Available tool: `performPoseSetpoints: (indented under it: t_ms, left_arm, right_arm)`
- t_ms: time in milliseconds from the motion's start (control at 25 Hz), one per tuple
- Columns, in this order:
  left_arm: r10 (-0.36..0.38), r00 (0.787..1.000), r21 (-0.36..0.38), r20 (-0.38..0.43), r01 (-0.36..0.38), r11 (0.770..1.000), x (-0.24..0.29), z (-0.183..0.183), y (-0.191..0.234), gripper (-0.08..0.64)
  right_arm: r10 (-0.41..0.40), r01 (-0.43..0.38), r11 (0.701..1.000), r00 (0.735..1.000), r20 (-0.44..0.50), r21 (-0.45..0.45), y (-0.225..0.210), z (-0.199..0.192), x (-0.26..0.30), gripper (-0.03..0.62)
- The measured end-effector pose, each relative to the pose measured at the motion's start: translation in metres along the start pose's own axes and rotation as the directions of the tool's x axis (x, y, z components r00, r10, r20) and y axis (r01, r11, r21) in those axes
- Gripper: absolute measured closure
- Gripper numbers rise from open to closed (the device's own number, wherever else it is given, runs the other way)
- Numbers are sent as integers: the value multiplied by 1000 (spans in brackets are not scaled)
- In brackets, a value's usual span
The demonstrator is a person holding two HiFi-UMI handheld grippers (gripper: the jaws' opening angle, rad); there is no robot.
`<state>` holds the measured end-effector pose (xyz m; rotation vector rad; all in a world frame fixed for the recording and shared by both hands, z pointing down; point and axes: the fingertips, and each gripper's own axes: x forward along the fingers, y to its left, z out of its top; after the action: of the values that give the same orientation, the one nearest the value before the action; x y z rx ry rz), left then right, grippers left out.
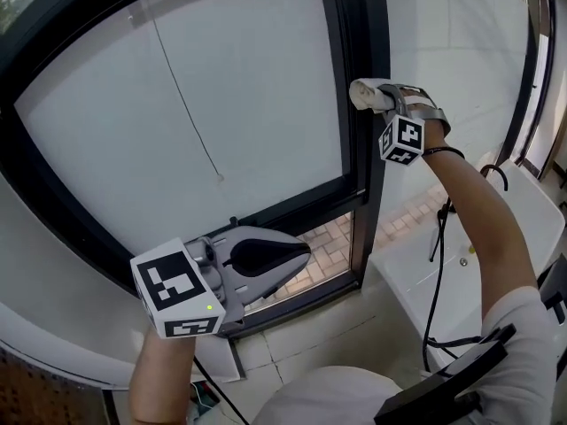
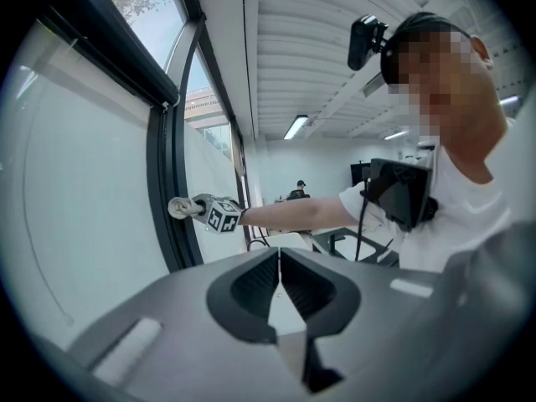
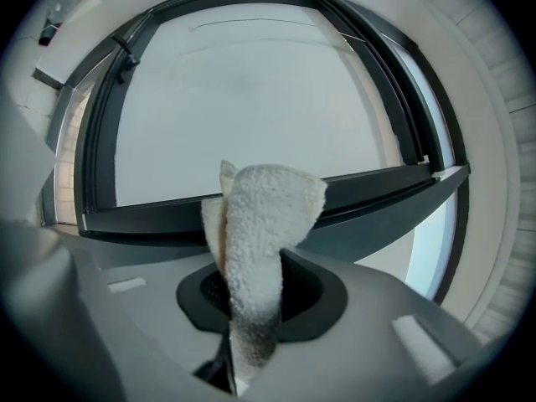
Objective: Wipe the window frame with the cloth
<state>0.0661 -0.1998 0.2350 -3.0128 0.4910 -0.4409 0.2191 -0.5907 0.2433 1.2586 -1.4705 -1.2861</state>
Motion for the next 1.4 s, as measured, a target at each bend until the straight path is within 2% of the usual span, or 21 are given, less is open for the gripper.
performPoseSetpoints:
  t_ms: [520, 680, 800, 920, 1120, 1200, 1280, 1320, 1400]
  left_arm:
    - [82, 996, -28, -27, -82, 996, -21, -19, 3, 535]
    - [87, 995, -47, -43, -89, 995, -21, -28, 5, 535]
    - [92, 994, -64, -54, -95, 993, -20, -34, 7, 535]
    - [97, 993, -77, -62, -102, 992, -21, -38, 9, 535]
    - [115, 991, -91, -74, -122, 988, -22, -48, 4, 535]
    - [124, 989, -93, -80, -132, 987, -23, -51, 5, 535]
    - [135, 988, -91, -76, -141, 986, -24, -50, 6, 535]
    - [138, 988, -90, -73, -145, 985, -25, -49, 6, 535]
    - [145, 987, -88, -73, -151, 985, -26, -47, 7, 535]
  right_arm:
    - [109, -105, 993, 991, -82, 48, 146, -29, -6, 522]
    - [163, -153, 983, 981, -105, 99, 195, -37, -9, 522]
    - [213, -196, 971, 970, -119, 139, 232, -41, -12, 522]
    - [284, -257, 950, 947, -152, 176, 278, -48, -13, 522]
    - [355, -321, 928, 916, -186, 189, 330, -56, -19, 520]
    - [390, -347, 910, 902, -183, 227, 343, -56, -21, 520]
    - [409, -330, 871, 898, -163, 363, 343, -56, -23, 520]
    - [416, -311, 834, 897, -148, 457, 341, -55, -23, 521]
    - [428, -270, 738, 896, -120, 618, 337, -54, -23, 522]
